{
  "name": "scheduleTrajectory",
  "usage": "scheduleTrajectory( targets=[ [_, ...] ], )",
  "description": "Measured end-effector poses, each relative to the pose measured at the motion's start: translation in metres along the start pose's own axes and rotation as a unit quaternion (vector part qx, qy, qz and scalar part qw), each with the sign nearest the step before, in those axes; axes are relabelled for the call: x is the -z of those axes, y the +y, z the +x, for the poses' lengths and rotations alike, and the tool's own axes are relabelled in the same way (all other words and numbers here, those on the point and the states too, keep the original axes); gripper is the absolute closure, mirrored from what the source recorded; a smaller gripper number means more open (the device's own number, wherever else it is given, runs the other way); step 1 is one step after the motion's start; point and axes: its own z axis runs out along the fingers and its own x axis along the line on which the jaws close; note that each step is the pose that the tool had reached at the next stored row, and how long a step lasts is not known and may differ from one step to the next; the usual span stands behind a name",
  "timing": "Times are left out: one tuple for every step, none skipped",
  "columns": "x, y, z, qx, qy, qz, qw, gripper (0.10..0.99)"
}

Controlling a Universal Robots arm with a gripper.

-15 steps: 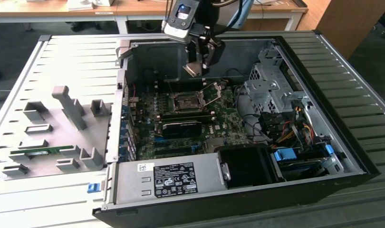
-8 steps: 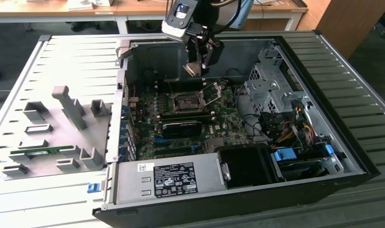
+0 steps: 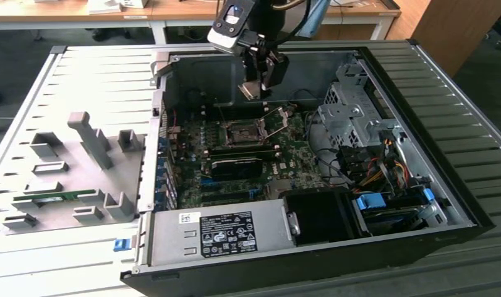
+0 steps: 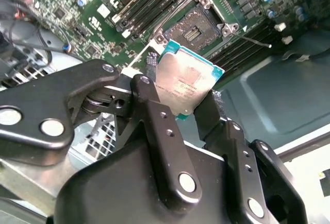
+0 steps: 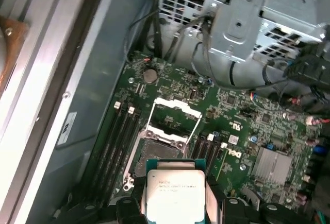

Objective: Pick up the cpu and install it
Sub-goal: 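Place the cpu into insertion slot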

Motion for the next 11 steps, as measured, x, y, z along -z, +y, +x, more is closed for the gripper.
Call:
scheduleTrajectory(
  targets=[
    [-0.0003, 0.0000, 0.0000, -0.009, -0.0004, 0.0002, 1.0000, 0.545],
    [-0.0006, 0.0000, 0.0000, -0.016, -0.0007, 0.0003, 0.9999, 0.545],
    [-0.0009, 0.0000, 0.0000, -0.024, -0.0010, 0.0005, 0.9997, 0.545],
    [-0.0012, -0.0001, 0.0000, -0.031, -0.0014, 0.0006, 0.9995, 0.545],
    [-0.0015, -0.0001, 0.0000, -0.038, -0.0017, 0.0008, 0.9993, 0.545],
    [-0.0018, -0.0001, 0.0001, -0.046, -0.0020, 0.0010, 0.9989, 0.545],
    [-0.0021, -0.0001, 0.0001, -0.053, -0.0024, 0.0011, 0.9986, 0.545],
    [-0.0024, -0.0001, 0.0001, -0.061, -0.0027, 0.0013, 0.9981, 0.545],
    [-0.0027, -0.0001, 0.0002, -0.069, -0.0031, 0.0015, 0.9976, 0.545],
    [-0.0030, -0.0001, 0.0002, -0.077, -0.0035, 0.0016, 0.9970, 0.545],
    [-0.0033, -0.0001, 0.0002, -0.085, -0.0038, 0.0018, 0.9964, 0.545]
  ],
)
